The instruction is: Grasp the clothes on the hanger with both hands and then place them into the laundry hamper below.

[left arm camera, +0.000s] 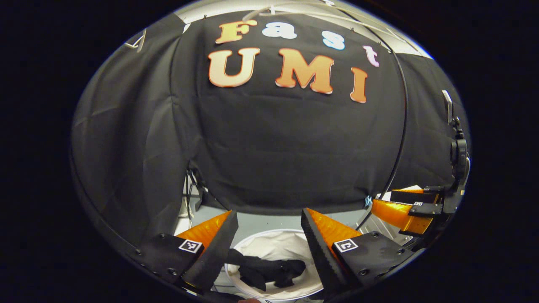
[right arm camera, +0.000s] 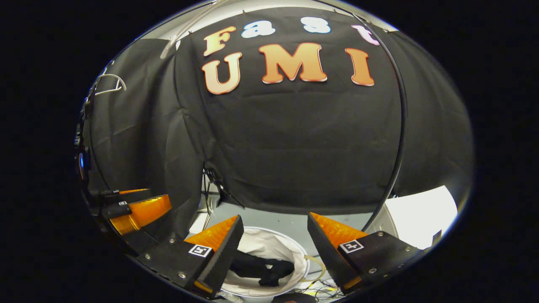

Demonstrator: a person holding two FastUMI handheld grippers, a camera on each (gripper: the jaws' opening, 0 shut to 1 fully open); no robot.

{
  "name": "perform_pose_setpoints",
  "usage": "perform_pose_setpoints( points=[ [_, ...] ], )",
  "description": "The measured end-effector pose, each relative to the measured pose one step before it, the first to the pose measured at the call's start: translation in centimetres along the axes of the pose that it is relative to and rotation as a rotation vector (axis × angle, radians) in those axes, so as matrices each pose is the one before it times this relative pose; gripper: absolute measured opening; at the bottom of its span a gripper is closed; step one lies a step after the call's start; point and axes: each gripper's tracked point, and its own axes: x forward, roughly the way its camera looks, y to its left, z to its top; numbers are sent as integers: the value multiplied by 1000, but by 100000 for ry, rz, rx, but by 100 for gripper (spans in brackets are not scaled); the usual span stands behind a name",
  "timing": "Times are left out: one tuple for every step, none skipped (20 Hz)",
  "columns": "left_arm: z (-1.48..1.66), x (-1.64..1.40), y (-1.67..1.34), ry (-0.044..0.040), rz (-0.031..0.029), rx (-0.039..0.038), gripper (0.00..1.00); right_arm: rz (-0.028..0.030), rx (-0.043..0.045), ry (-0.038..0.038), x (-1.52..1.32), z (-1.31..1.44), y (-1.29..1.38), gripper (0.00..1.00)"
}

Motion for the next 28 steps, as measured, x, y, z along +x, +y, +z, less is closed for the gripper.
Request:
perform_pose_setpoints(
  points=[
    [1870, -781, 177, -3207, 126, 121, 98, 720, -55, -2393, -1068, 1122, 10, 94],
    [1725, -887, 408, -2963, 554, 663, 100, 829, 141, -1955, -763, 1476, 324, 94],
    [1597, -773, 293, -2844, 467, 1099, 97, 719, -69, -2067, -600, 1408, 595, 94],
    [1559, -698, 325, -2959, 527, 1053, 97, 465, -590, -2086, -720, 1394, 425, 94],
    [1741, -538, 470, -3144, 860, 488, 97, -278, -769, -2308, -382, 1202, 119, 94],
    [1389, -684, 352, -2574, 603, 56, 100, -684, -691, -2117, -324, 1376, -13, 94],
    [1406, -518, 449, -1942, 505, -10, 97, -270, -456, -1856, -258, 1439, 207, 94],
    [1213, -760, 315, -2001, 434, -666, 94, 120, -415, -1768, -425, 1315, 179, 94],
    [1402, -471, 294, -2356, 237, -725, 94, 33, -595, -2002, -535, 1355, 111, 94],
    [1673, -355, 631, -2449, 415, -462, 94, -219, -894, -2190, -486, 1533, 18, 94],
    [1500, -614, 629, -2086, 1384, 104, 97, -291, -1161, -2334, -544, 1660, 46, 94],
    [1495, -502, 618, -1959, 1357, 695, 100, -321, -1274, -2190, -290, 1468, 67, 94],
    [1152, -419, 288, -2627, 940, 963, 98, -435, -1206, -2086, -492, 1456, -42, 94],
    [1647, -382, 349, -2653, 646, 965, 96, -131, -1146, -1917, -339, 1484, 141, 100],
    [1654, -329, 240, -2150, 594, 691, 94, 104, -601, -1598, -336, 1355, 230, 100],
    [1526, -531, 126, -1876, 272, 461, 94, -115, 140, -1409, -313, 1342, 226, 94],
    [1599, -495, 105, -1970, 191, 427, 94, -177, -38, -1291, -570, 1280, 39, 94],
    [1182, -472, 271, -1728, 480, 299, 97, -32, -532, -1395, -351, 1180, 132, 94],
    [1215, -270, 263, -1611, 75, 457, 100, -29, -791, -1528, -404, 1150, -89, 100],
    [1085, -140, 122, -1352, -178, 344, 98, -6, -857, -1652, -420, 1224, -26, 100],
    [854, -76, 43, -898, -547, 585, 96, 287, -833, -1304, -456, 1206, 84, 94],
    [811, -19, 133, -820, -27, 435, 94, 615, -276, -1038, -225, 942, 86, 100],
    [617, -71, 307, -232, 1041, -81, 94, 1184, -57, -535, 15, 920, 426, 100],
    [371, -105, 425, 216, 1180, -398, 94, 197, -359, -332, -18, 543, 200, 100],
    [352, -31, 183, 363, 588, -105, 94, -612, -1101, -748, -55, 767, -202, 100],
    [333, 71, 233, -275, 896, -123, 94, -664, -1433, -1097, 16, 648, -127, 94],
    [695, 36, 313, -893, 926, -725, 99, -141, -753, -1085, -53, 776, -5, 100],
    [627, -100, 161, -661, 193, -1174, 98, 455, 448, -1070, -41, 831, 182, 100]
  ],
)
